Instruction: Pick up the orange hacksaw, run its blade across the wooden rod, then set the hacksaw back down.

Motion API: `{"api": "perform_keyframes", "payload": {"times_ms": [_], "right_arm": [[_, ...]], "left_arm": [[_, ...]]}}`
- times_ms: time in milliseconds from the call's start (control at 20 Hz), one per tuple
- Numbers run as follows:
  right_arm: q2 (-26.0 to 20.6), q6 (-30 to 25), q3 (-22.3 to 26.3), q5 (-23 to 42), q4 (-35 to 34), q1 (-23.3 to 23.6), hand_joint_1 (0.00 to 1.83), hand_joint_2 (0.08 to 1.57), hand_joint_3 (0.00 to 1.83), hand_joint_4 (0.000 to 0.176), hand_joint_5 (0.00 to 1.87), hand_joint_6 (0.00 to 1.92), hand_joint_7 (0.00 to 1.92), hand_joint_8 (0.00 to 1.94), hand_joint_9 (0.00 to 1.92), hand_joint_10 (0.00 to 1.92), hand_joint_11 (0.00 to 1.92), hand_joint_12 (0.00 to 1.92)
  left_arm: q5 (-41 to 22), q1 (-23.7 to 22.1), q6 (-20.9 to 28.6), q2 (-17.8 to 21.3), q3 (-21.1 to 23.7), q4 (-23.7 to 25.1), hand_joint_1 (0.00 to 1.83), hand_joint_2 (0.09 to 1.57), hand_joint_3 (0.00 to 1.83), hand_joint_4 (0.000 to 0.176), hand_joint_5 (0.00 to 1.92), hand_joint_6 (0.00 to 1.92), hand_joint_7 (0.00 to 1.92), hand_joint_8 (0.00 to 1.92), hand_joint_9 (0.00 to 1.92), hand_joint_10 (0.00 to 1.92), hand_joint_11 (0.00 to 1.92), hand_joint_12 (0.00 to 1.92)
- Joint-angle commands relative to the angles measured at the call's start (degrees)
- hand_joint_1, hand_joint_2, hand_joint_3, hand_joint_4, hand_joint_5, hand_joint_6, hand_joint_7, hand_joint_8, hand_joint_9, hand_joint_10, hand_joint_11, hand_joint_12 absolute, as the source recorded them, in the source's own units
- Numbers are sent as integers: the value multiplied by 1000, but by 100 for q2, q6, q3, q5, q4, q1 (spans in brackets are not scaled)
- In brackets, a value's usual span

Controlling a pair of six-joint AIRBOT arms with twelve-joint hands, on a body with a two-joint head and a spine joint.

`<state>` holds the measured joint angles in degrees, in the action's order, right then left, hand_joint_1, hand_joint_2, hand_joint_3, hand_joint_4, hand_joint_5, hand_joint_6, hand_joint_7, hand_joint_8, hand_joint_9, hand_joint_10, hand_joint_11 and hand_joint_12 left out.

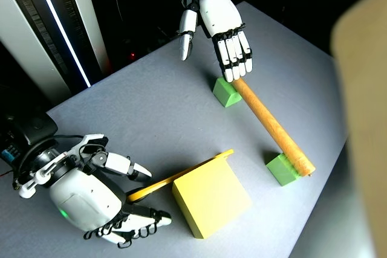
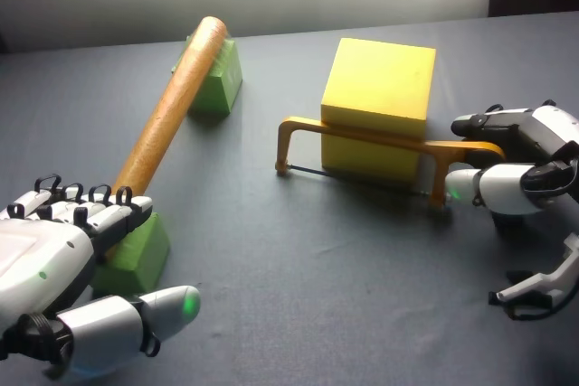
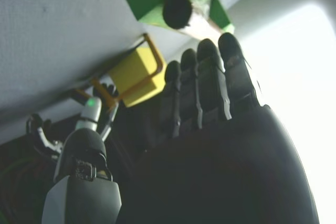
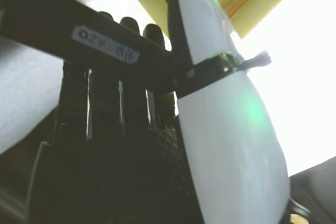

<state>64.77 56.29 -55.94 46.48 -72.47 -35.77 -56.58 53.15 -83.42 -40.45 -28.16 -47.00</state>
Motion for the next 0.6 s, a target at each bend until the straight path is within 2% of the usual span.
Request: {"api": "perform_keyframes", "payload": {"times_ms": [0,350,500,550], "right_arm": [[5,-69,-20,354,292,92,1157,1068,3,0,591,7,630,4,628,7,264,939],[116,-81,-163,320,292,140,1162,1055,0,0,705,10,745,6,732,12,353,915],[116,-76,-163,320,292,140,1147,1086,0,0,872,19,935,18,907,28,516,846],[115,-76,-163,320,292,140,1141,1154,0,0,909,858,1001,3,975,6,617,804]], "left_arm": [[-547,-7,37,-8,-20,249,0,1180,5,0,194,1,208,1,188,1,0,352],[-547,67,41,-67,-66,249,0,1191,0,0,219,2,234,5,214,4,0,396],[-547,132,79,-76,-83,249,0,1198,2,0,221,1,241,3,225,4,0,408],[-547,156,93,-77,-86,249,0,1194,0,0,234,6,249,6,227,4,0,406]]}}
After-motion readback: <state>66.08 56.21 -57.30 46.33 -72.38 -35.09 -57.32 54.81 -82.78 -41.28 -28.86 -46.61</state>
